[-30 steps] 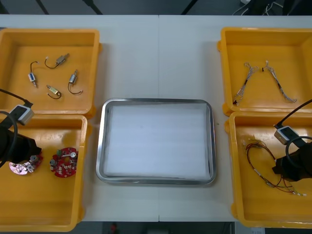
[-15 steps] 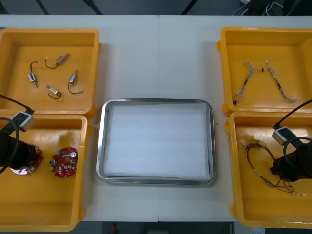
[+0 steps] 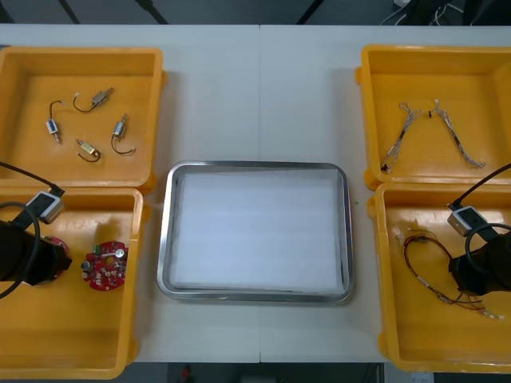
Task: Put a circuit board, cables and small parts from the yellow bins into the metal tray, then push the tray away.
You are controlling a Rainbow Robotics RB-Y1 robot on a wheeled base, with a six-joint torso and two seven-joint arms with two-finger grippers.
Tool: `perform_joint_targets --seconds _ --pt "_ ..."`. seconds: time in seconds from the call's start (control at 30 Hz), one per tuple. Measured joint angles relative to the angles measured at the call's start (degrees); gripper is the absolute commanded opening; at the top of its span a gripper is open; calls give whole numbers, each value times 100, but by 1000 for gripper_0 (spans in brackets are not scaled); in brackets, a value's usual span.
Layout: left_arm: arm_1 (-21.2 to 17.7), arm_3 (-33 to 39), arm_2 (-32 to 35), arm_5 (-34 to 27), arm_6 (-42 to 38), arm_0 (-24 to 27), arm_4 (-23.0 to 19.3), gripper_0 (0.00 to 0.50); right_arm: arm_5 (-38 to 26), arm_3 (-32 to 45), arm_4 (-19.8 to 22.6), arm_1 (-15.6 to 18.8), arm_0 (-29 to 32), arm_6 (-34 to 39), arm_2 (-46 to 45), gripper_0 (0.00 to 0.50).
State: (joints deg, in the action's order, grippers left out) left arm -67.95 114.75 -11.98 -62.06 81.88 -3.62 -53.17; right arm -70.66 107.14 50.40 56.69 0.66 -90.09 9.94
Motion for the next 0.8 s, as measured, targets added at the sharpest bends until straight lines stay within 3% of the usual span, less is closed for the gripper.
perform_joint_targets --seconds 0.37,0.8 --pt "0 -2 -37 122 4 0 121 500 -107 113 4 -7 -1 -1 -91 0" --pt "-1 -5 -218 200 227 0 233 500 -1361 1057 137 -104 -1 -176 -1161 0"
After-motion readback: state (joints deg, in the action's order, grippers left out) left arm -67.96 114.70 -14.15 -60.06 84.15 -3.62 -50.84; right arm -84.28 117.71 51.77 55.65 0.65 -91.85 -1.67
